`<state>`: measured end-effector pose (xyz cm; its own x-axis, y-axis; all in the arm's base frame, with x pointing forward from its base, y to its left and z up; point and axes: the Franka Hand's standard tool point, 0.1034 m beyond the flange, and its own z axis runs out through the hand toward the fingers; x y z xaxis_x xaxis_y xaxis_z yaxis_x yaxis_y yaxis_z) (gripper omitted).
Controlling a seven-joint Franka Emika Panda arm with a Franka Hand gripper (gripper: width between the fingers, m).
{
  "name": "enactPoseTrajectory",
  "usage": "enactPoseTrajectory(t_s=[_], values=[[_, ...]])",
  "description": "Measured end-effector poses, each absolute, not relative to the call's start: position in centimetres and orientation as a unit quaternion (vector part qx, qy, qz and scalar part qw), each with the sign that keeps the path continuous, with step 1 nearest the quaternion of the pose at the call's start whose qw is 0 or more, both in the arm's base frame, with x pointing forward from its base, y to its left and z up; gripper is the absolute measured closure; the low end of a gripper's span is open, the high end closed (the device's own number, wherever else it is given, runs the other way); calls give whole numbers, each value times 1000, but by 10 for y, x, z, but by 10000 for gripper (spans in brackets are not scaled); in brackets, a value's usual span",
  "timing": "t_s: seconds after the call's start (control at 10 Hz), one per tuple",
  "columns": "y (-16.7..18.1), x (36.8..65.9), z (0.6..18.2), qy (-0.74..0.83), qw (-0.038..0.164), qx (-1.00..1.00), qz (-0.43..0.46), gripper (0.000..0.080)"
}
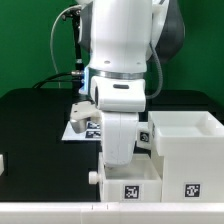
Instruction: Assemble drawer
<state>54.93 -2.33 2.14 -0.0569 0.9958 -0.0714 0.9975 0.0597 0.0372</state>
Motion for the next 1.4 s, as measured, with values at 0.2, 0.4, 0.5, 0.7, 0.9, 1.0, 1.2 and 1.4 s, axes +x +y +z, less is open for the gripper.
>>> enactPoseTrajectory(t_s=[0.2,0.4,0.5,0.7,0.9,1.0,1.2,1.4], values=[[-18,550,22,725,39,687,-10,761],[-16,550,21,715,38,698,-10,761],[-14,551,22,707,38,706,-10,761],[-12,554,24,690,39,723,-8,761],[-10,553,23,685,38,728,-9,761],[-9,553,22,683,37,730,-9,761],[-8,553,22,683,37,730,-9,761],[-8,552,21,683,37,729,-9,761]])
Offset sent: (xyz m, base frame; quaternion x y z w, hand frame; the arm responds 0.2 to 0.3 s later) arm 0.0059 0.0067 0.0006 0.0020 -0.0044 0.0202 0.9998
